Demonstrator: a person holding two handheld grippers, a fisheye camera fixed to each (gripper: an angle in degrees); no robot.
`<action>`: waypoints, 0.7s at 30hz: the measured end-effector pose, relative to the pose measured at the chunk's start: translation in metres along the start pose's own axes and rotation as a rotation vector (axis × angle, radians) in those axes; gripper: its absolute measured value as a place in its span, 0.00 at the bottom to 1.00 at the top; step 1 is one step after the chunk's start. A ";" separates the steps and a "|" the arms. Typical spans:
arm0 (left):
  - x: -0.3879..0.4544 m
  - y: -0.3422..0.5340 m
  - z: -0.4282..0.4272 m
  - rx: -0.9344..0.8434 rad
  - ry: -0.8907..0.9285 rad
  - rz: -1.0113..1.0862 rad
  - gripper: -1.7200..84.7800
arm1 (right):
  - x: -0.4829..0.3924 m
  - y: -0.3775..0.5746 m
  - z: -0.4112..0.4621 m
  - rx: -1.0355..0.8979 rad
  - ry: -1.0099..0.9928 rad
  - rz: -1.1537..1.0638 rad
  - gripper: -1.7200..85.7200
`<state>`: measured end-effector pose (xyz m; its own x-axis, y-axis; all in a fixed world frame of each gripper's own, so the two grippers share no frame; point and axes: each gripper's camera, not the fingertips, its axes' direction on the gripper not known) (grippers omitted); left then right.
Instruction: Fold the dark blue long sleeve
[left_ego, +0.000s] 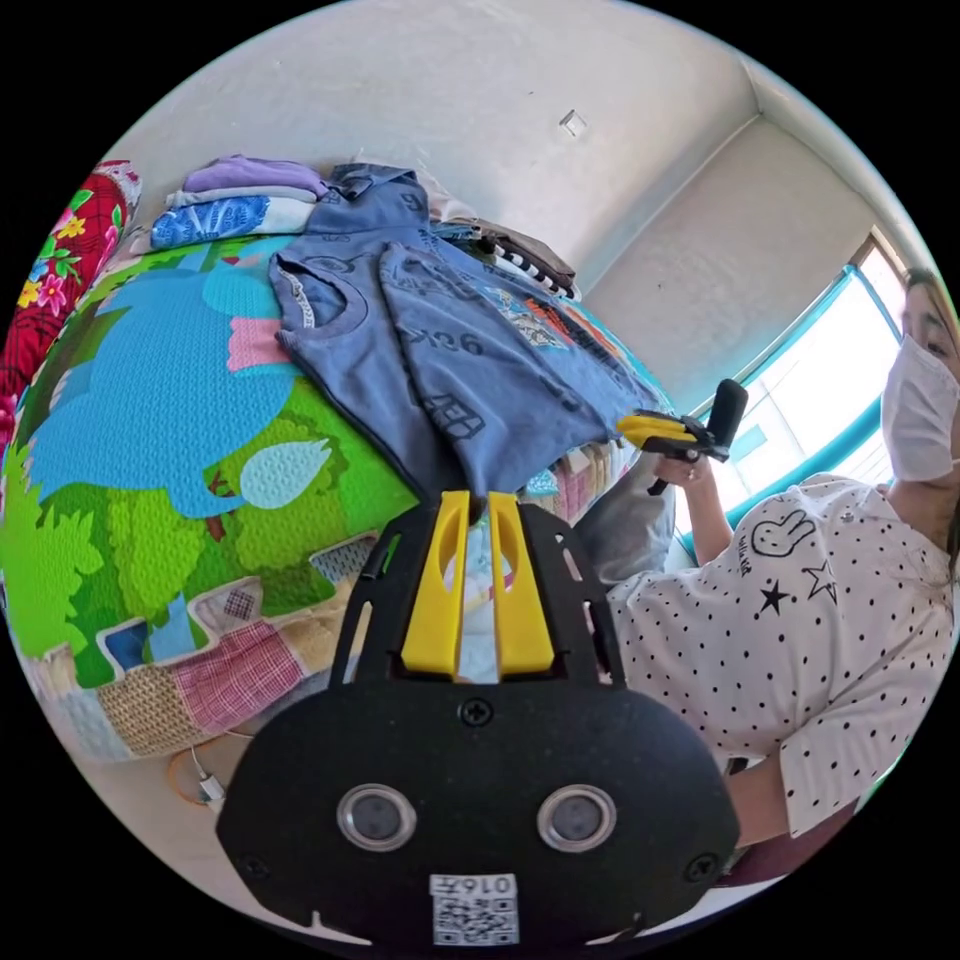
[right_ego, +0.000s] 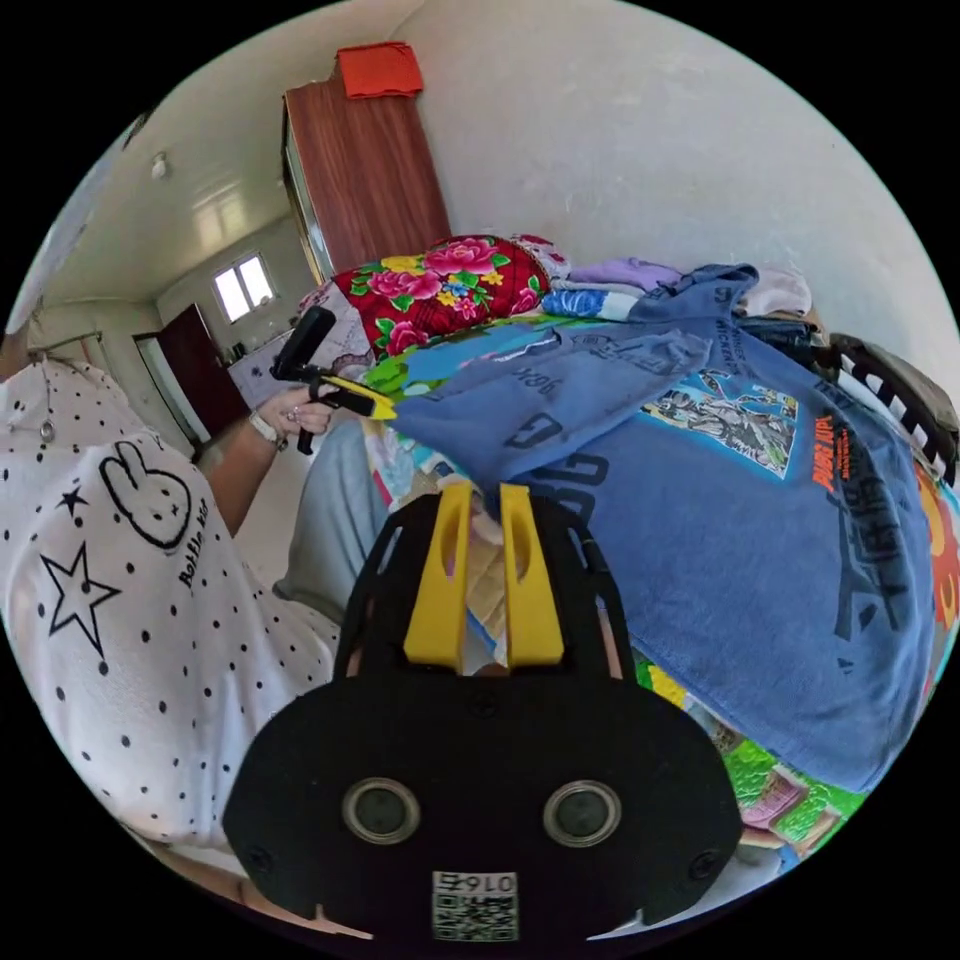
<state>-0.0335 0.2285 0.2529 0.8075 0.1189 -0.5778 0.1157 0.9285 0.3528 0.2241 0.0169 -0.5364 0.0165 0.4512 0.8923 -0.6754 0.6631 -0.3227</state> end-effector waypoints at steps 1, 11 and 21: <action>0.004 0.000 0.002 0.001 -0.005 0.009 0.06 | 0.000 -0.002 0.000 -0.021 0.009 -0.013 0.09; 0.027 -0.006 0.017 0.087 -0.018 0.006 0.01 | -0.019 -0.001 -0.029 0.025 0.087 -0.101 0.04; 0.055 -0.003 0.041 0.097 0.020 -0.015 0.01 | -0.014 0.003 -0.042 -0.175 0.007 -0.083 0.04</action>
<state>0.0346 0.2175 0.2503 0.7939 0.1126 -0.5976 0.1841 0.8921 0.4127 0.2527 0.0377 -0.5627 0.0723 0.3948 0.9159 -0.5332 0.7914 -0.2990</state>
